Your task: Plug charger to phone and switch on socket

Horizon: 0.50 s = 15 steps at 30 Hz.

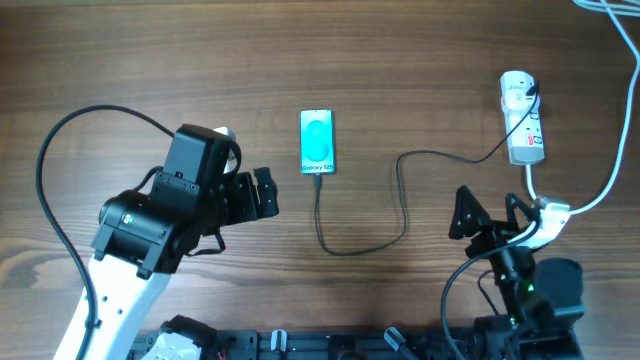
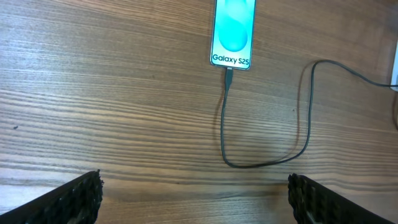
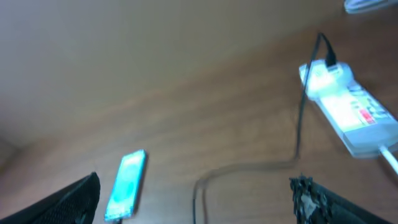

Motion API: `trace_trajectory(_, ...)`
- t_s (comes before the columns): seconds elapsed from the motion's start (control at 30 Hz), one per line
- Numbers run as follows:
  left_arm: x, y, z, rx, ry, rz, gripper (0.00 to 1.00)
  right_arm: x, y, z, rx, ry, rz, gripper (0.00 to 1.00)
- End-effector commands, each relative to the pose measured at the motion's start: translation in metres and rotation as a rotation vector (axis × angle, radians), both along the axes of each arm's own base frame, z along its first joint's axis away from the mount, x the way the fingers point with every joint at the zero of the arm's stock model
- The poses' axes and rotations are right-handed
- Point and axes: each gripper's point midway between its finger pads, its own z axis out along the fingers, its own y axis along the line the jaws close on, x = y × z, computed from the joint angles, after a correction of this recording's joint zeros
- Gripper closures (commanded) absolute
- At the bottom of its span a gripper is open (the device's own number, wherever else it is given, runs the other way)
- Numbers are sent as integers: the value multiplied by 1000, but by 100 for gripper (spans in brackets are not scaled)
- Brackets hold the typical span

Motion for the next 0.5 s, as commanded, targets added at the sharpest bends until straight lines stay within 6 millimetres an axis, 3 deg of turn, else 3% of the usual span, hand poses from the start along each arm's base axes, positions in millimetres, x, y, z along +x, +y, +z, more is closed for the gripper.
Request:
trace_trajectory(0.0, 0, 1, -2, 6, 4, 9, 0, 3, 10, -1, -116, -116, 78, 0)
trace_trajectory(0.03, 0, 1, -2, 6, 4, 9, 0, 3, 20, 1, -209, -182, 141, 0)
trace_trajectory(0.13, 0, 1, -2, 6, 4, 9, 0, 5, 21, 1, -295, -251, 154, 0)
trace_trajectory(0.33, 0, 1, -2, 6, 4, 9, 0, 14, 18, -6, -350, -351, 115, 0)
trace_trajectory(0.47, 0, 1, -2, 6, 4, 9, 0, 17, 9, -14, -356, -317, 71, 0)
